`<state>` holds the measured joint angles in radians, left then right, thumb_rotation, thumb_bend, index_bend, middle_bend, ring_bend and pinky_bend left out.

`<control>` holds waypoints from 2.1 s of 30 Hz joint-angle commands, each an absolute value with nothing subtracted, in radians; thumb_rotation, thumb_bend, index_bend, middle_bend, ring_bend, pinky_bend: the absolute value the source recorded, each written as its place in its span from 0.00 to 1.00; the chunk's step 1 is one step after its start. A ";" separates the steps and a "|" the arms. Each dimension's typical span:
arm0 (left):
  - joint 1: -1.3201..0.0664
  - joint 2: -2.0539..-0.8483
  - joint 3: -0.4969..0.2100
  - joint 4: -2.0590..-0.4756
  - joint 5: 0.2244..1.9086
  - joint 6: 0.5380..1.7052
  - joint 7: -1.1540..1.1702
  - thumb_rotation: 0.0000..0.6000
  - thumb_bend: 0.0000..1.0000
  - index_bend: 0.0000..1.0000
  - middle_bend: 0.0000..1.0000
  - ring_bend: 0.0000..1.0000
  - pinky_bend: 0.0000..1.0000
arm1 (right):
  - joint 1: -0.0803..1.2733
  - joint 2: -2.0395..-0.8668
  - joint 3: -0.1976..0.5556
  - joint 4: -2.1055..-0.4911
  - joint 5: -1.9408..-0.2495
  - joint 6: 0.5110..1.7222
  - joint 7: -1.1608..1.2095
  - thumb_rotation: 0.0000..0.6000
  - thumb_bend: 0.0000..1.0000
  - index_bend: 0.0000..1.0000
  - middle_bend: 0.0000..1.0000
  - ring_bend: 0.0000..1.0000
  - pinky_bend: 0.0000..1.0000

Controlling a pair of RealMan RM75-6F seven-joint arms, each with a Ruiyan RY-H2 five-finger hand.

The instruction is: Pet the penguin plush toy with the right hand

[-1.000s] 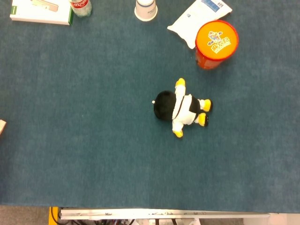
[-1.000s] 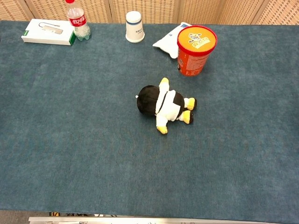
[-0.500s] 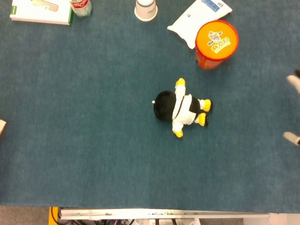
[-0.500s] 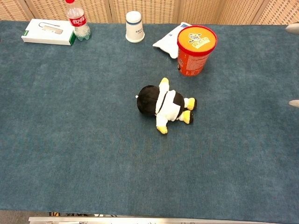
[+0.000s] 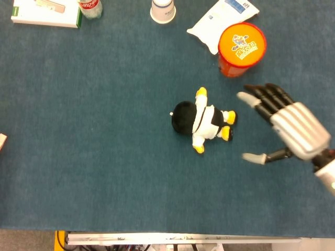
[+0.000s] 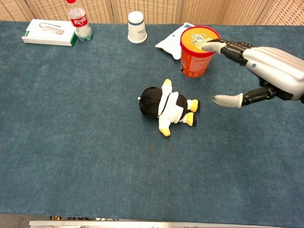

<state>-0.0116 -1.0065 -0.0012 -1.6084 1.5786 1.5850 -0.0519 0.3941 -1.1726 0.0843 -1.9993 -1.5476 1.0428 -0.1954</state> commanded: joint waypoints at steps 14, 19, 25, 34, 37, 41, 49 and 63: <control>-0.001 -1.011 0.001 -1.592 1.579 1.596 -0.064 1.00 0.34 0.22 0.24 0.20 0.14 | 0.694 -1.528 0.193 -1.785 -1.196 0.827 -0.530 0.11 0.00 0.00 0.00 0.00 0.00; 0.004 -1.011 0.000 -1.590 1.576 1.601 -0.067 1.00 0.34 0.22 0.24 0.20 0.14 | 0.770 -1.622 0.195 -1.682 -1.134 0.794 -0.578 0.11 0.00 0.00 0.00 0.00 0.00; 0.014 -1.008 0.000 -1.587 1.569 1.610 -0.074 1.00 0.34 0.22 0.24 0.20 0.14 | 0.841 -1.733 0.192 -1.552 -1.090 0.780 -0.602 0.11 0.00 0.00 0.00 0.00 0.00; 0.021 -1.006 -0.002 -1.586 1.569 1.620 -0.084 1.00 0.34 0.22 0.24 0.20 0.14 | 0.894 -1.852 0.173 -1.388 -1.073 0.790 -0.614 0.11 0.00 0.00 0.00 0.00 0.00; 0.022 -1.003 -0.003 -1.585 1.567 1.619 -0.091 1.00 0.34 0.22 0.24 0.20 0.14 | 0.904 -1.883 0.159 -1.340 -1.078 0.787 -0.609 0.11 0.00 0.00 0.00 0.00 0.00; 0.024 -1.002 -0.003 -1.583 1.568 1.620 -0.096 1.00 0.34 0.22 0.24 0.20 0.14 | 0.909 -1.900 0.141 -1.312 -1.084 0.783 -0.602 0.11 0.00 0.00 0.00 0.00 0.00; 0.021 -1.006 -0.004 -1.578 1.568 1.613 -0.091 1.00 0.34 0.22 0.24 0.20 0.14 | 0.883 -1.853 0.100 -1.365 -1.099 0.810 -0.596 0.11 0.00 0.00 0.00 0.00 0.00; 0.017 -1.009 -0.006 -1.580 1.569 1.607 -0.084 1.00 0.34 0.22 0.24 0.20 0.14 | 0.852 -1.748 0.108 -1.521 -1.139 0.883 -0.567 0.11 0.00 0.00 0.00 0.00 0.00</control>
